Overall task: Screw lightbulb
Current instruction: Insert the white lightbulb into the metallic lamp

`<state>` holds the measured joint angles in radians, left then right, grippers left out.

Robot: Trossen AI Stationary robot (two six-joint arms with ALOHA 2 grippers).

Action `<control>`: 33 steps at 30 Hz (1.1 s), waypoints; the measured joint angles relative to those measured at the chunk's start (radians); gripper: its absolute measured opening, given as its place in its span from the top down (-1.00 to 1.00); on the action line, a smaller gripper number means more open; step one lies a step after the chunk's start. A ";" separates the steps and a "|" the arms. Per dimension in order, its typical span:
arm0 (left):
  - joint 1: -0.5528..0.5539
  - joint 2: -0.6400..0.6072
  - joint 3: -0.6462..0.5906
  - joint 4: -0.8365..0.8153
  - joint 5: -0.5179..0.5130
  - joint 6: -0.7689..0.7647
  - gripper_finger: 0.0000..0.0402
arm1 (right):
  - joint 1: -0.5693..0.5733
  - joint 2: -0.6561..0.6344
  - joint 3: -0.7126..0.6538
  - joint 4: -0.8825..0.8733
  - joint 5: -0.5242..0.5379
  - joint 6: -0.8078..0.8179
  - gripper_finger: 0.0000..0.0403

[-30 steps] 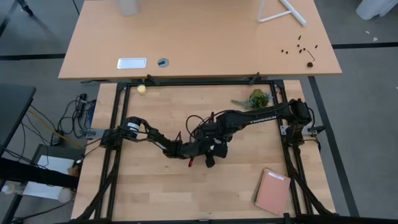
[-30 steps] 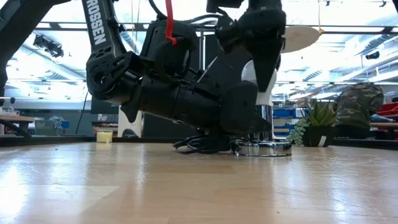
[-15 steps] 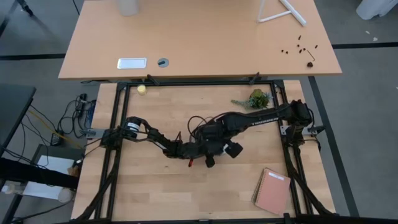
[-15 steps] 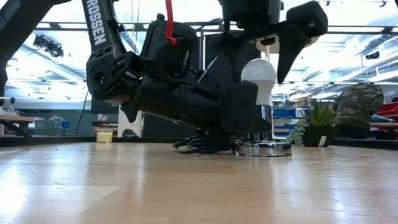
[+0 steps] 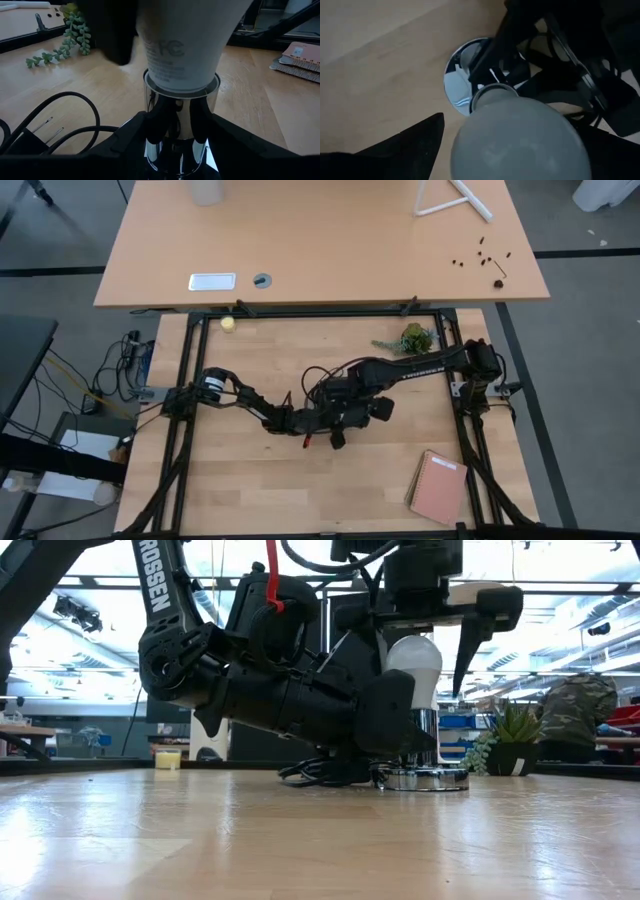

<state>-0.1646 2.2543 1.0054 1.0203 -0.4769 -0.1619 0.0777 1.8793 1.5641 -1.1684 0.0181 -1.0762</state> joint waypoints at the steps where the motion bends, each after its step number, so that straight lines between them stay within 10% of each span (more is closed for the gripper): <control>1: 0.000 0.000 0.000 0.000 0.000 0.000 0.01 | -0.002 0.000 0.000 0.003 0.001 0.004 -0.85; 11: 0.000 0.000 0.000 -0.001 0.000 0.000 0.01 | -0.020 0.000 -0.001 0.016 -0.001 0.450 -0.80; 22: 0.000 0.000 0.000 -0.002 0.003 0.004 0.01 | 0.008 0.000 -0.001 0.031 -0.015 0.582 -0.27; 33: 0.000 0.000 0.000 -0.001 0.003 0.002 0.01 | 0.004 0.000 -0.001 0.032 -0.007 1.165 -0.45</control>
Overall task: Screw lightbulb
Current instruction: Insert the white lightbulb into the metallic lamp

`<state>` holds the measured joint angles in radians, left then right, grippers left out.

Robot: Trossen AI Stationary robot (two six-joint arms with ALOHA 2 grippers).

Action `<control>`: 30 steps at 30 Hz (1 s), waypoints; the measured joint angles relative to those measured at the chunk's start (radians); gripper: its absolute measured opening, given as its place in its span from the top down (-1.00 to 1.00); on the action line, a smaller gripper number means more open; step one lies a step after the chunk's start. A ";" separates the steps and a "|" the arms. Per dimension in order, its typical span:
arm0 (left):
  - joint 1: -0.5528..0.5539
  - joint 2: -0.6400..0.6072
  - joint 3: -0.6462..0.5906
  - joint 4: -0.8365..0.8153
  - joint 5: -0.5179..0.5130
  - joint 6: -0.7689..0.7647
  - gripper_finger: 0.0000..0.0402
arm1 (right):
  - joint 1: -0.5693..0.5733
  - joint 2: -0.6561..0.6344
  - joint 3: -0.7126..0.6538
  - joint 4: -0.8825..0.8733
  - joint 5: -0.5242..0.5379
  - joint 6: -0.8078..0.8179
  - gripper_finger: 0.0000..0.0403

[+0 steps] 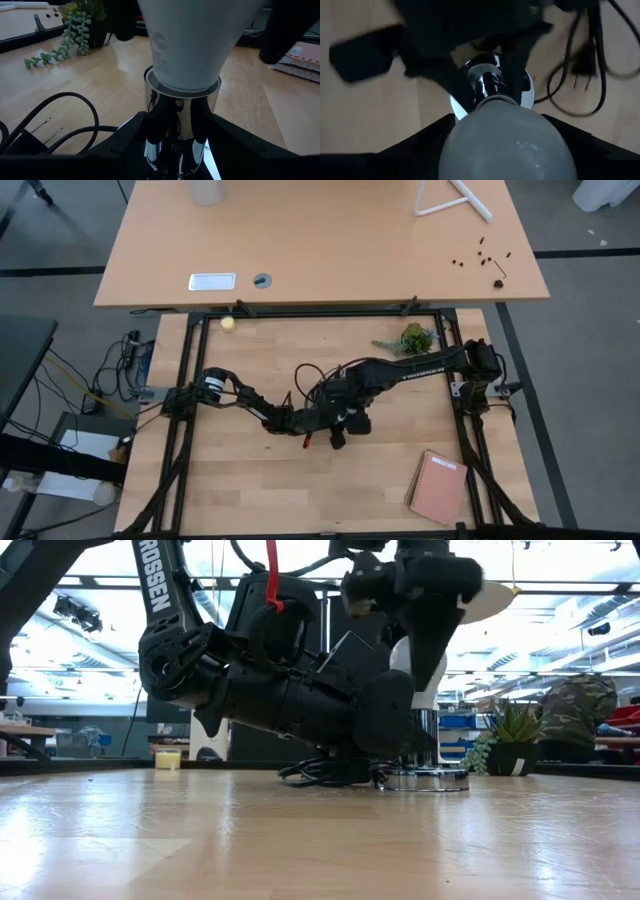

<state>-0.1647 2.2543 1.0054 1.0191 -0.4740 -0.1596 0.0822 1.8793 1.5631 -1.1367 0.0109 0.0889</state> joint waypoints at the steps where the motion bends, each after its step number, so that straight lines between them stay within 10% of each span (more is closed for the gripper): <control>1: 0.000 0.000 0.000 0.000 0.000 0.000 0.01 | 0.000 0.000 0.000 0.000 0.005 0.060 -0.47; 15: 0.000 0.001 -0.001 0.022 -0.004 -0.002 0.01 | 0.005 0.000 -0.001 0.000 0.109 0.716 -0.38; 30: 0.000 0.002 -0.002 0.033 -0.003 -0.002 0.01 | -0.009 0.000 0.068 -0.016 0.122 0.610 -0.69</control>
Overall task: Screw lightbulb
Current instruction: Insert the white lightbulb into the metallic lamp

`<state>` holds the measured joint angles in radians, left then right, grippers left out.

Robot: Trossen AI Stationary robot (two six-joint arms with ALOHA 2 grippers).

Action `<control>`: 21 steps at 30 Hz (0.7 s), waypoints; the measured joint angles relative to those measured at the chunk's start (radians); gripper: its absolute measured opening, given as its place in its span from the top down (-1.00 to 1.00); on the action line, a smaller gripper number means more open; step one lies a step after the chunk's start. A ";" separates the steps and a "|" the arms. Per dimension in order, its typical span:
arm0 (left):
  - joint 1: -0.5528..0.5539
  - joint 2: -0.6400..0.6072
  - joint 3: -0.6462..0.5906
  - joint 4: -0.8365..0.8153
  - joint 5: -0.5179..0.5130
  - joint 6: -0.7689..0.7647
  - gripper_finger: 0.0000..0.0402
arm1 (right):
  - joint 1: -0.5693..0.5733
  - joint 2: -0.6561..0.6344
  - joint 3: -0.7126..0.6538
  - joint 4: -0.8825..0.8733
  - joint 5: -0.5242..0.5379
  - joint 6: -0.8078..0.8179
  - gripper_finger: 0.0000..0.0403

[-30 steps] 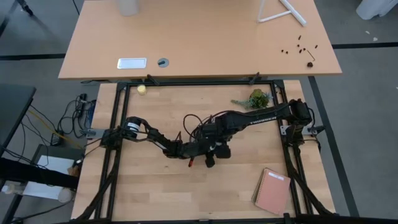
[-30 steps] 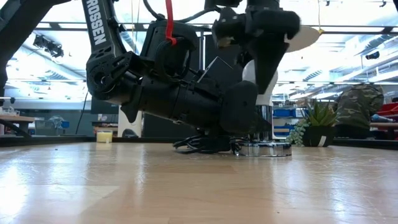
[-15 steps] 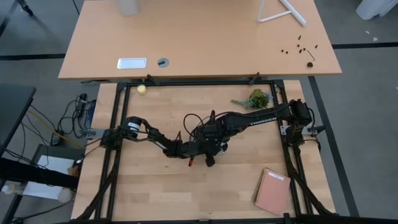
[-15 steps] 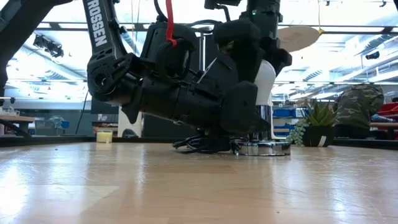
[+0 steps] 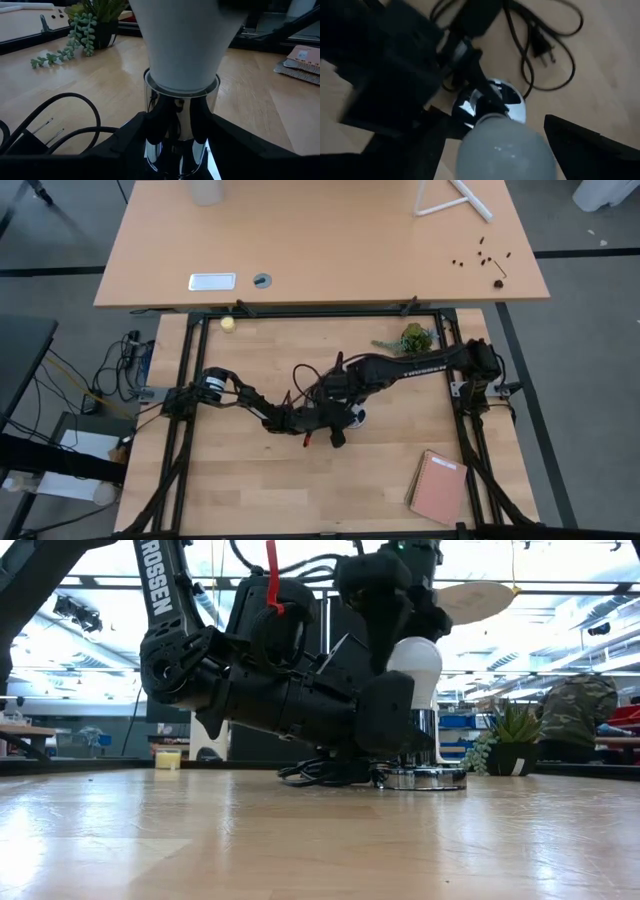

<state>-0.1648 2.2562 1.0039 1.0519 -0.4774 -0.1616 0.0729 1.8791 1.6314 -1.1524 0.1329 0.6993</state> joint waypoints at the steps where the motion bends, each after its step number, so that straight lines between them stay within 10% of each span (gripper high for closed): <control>1: 0.000 0.000 0.000 0.000 0.000 0.000 0.01 | -0.004 0.000 0.013 -0.004 0.000 -0.014 -0.70; 12: -0.004 0.000 0.000 -0.006 0.000 0.000 0.01 | 0.003 -0.008 0.190 -0.258 0.083 -0.271 -0.73; 21: -0.012 -0.002 0.003 -0.029 0.000 0.019 0.01 | 0.159 -0.206 -0.006 -0.191 0.271 -0.260 -0.73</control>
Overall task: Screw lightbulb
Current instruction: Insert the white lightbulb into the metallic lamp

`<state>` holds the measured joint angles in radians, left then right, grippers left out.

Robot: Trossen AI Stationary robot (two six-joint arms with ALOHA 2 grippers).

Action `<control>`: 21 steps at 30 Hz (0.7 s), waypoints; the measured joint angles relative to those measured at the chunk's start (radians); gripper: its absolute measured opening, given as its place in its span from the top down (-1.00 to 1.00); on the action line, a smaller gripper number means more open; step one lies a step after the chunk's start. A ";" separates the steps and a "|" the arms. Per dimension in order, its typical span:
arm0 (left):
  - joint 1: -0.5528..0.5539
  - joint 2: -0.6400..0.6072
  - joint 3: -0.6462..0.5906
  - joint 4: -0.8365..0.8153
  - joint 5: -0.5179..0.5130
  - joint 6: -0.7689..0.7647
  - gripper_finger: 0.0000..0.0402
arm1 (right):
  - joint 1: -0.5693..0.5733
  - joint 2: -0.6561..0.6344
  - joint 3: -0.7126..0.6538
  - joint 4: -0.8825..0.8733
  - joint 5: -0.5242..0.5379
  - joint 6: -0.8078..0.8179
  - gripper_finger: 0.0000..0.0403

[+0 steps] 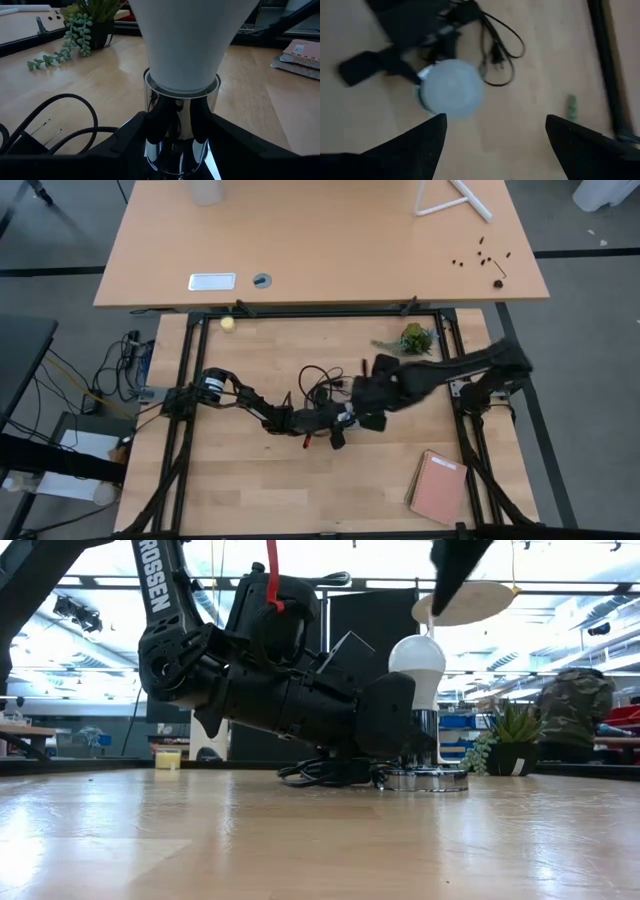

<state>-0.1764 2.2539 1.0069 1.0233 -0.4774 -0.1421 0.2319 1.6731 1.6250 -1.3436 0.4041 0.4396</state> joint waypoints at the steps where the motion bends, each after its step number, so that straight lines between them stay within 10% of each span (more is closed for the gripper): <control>1: 0.000 0.000 0.000 0.000 0.000 0.000 0.01 | 0.013 -0.040 -0.045 0.035 0.003 0.013 -0.73; 7: -0.001 0.000 0.000 -0.001 0.001 0.003 0.01 | 0.062 -0.304 -0.419 0.275 0.021 0.131 -0.73; 12: -0.002 0.000 0.000 -0.002 0.001 0.003 0.01 | 0.089 -0.499 -0.824 0.812 0.022 0.035 -0.72; 21: -0.009 0.000 -0.001 -0.005 0.002 -0.016 0.01 | 0.063 -0.574 -1.202 1.353 -0.032 -0.182 -0.72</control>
<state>-0.1856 2.2536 1.0058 1.0184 -0.4759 -0.1585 0.2952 1.0986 0.4229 0.0098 0.3721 0.2577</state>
